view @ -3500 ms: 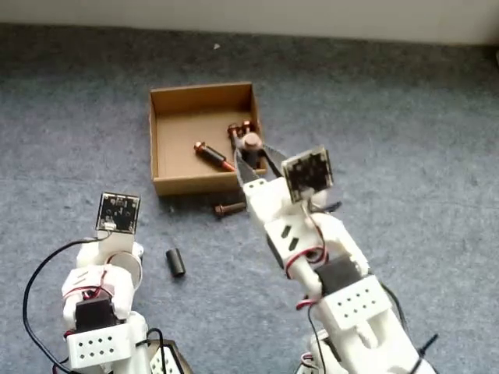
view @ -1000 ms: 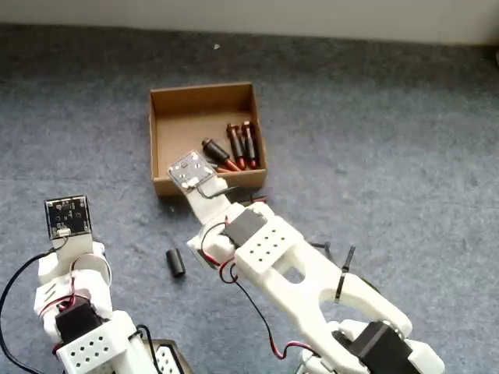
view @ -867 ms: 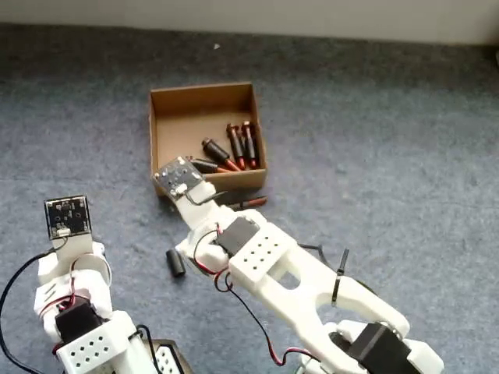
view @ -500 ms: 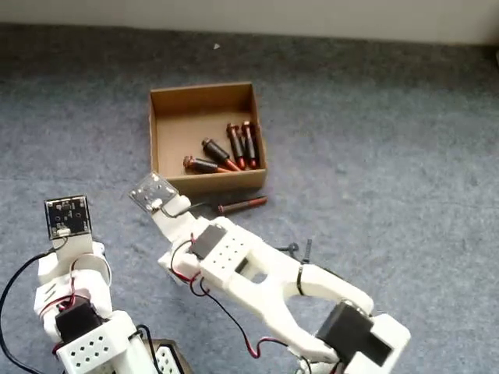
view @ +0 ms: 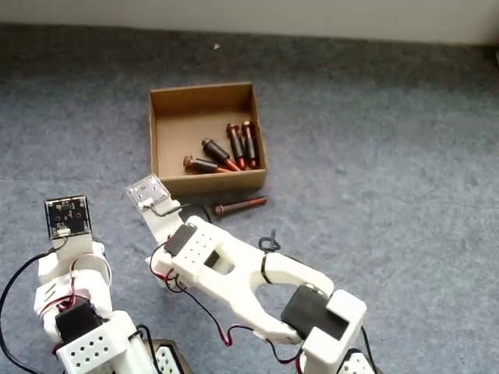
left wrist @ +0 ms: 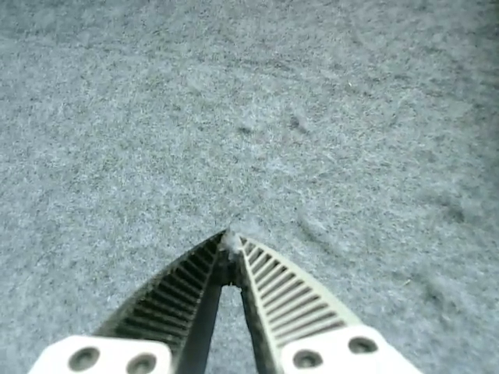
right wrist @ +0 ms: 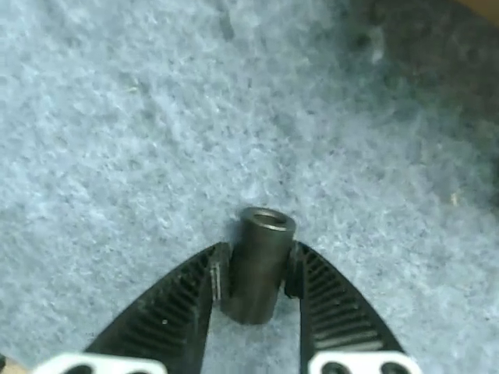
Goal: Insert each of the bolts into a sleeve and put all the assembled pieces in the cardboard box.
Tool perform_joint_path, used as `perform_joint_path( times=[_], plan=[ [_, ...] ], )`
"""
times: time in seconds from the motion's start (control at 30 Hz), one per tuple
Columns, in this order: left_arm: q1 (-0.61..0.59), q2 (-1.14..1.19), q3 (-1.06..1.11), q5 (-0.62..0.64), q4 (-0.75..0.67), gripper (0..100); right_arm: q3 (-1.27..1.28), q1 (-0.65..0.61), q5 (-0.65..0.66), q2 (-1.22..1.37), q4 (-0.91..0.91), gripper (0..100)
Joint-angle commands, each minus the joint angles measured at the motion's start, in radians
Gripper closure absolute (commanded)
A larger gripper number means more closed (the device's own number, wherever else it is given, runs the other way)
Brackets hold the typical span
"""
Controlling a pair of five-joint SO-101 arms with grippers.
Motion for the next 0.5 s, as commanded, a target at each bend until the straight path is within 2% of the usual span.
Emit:
perform_joint_path(
  times=[0.0, 0.17, 0.37, 0.47],
  plan=[
    [-0.005, -0.010, -0.045, 0.000, -0.018, 99, -0.058, 0.016, -0.006, 0.027, 0.008, 87.9],
    [-0.004, -0.010, -0.044, 0.000, -0.018, 99, -0.058, 0.090, -0.003, 0.030, 0.010, 99.8],
    [0.038, -0.010, -0.039, 0.000, -0.018, 99, -0.056, 0.104, 0.003, 0.005, 0.047, 99.5],
    [0.044, -0.010, -0.038, 0.000, -0.018, 99, -0.048, 0.110, 0.063, -0.107, 0.093, 99.5]
  ],
)
